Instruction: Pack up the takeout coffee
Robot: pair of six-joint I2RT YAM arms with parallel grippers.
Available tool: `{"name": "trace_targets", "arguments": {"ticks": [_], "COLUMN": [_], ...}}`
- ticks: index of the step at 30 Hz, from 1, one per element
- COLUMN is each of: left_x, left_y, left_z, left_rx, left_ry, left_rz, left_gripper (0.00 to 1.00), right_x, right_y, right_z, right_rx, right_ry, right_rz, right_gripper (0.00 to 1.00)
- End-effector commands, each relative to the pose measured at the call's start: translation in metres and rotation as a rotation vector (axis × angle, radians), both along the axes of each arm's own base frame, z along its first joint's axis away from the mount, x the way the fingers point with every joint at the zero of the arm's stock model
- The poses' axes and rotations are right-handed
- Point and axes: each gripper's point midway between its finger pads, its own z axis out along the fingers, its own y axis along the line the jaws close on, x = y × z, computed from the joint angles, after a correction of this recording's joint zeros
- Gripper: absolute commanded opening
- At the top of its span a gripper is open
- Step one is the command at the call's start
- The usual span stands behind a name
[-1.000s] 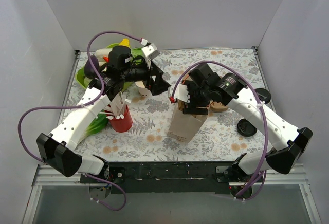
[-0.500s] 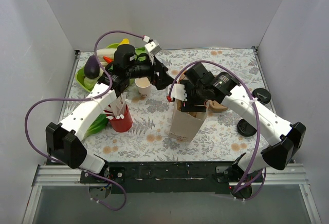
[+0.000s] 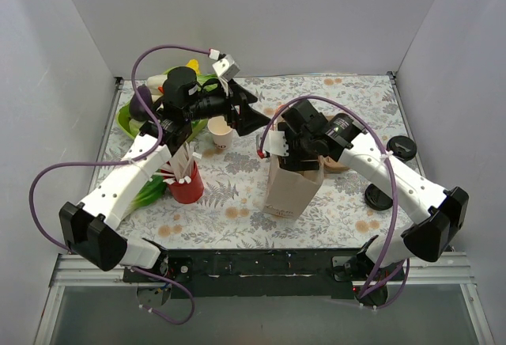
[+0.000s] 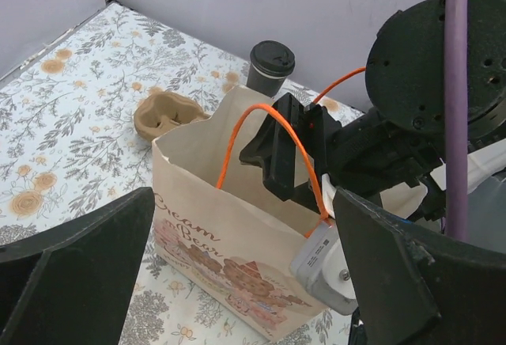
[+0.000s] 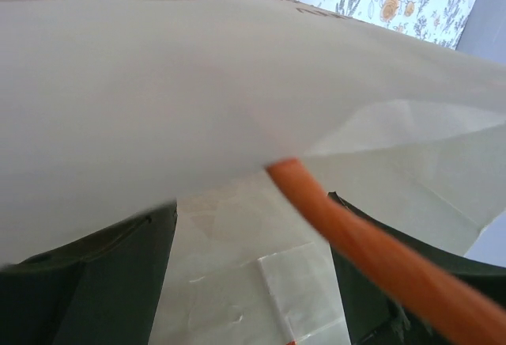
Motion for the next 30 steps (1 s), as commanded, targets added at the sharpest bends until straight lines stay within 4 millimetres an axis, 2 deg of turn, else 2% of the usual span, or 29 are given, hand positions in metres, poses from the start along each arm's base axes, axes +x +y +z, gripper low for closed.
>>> {"name": "trace_targets", "arguments": {"ticks": [1, 5, 10, 11, 17, 20, 24, 27, 30], "left_x": [-0.002, -0.012, 0.001, 0.004, 0.021, 0.027, 0.043, 0.036, 0.031], "left_y": [0.004, -0.001, -0.016, -0.018, -0.029, -0.030, -0.023, -0.019, -0.019], "left_z": [0.024, 0.028, 0.019, 0.024, 0.017, 0.013, 0.012, 0.024, 0.027], "left_rx": [-0.041, -0.053, -0.050, -0.054, -0.031, -0.011, 0.021, 0.013, 0.012], "left_ry": [-0.037, -0.045, -0.018, -0.029, -0.030, -0.035, -0.055, -0.105, -0.109], "left_rz": [0.017, -0.053, -0.081, -0.080, -0.078, -0.068, 0.033, 0.026, 0.008], "left_gripper": [0.98, 0.98, 0.98, 0.98, 0.98, 0.98, 0.98, 0.98, 0.98], "right_x": [0.012, 0.012, 0.012, 0.013, 0.015, 0.017, 0.017, 0.017, 0.017], "right_y": [0.002, 0.001, 0.003, 0.004, 0.005, 0.005, 0.002, 0.001, 0.001], "right_z": [0.024, 0.028, 0.021, 0.022, 0.019, 0.019, 0.022, 0.021, 0.017], "right_rx": [0.009, 0.011, 0.008, 0.012, 0.005, 0.000, -0.007, -0.007, -0.010], "right_ry": [-0.064, -0.075, -0.063, -0.067, -0.064, -0.070, -0.074, -0.073, -0.064], "right_rz": [-0.010, -0.011, -0.007, -0.007, -0.009, -0.021, -0.031, -0.045, -0.058], "right_gripper": [0.82, 0.82, 0.82, 0.82, 0.82, 0.82, 0.82, 0.82, 0.82]}}
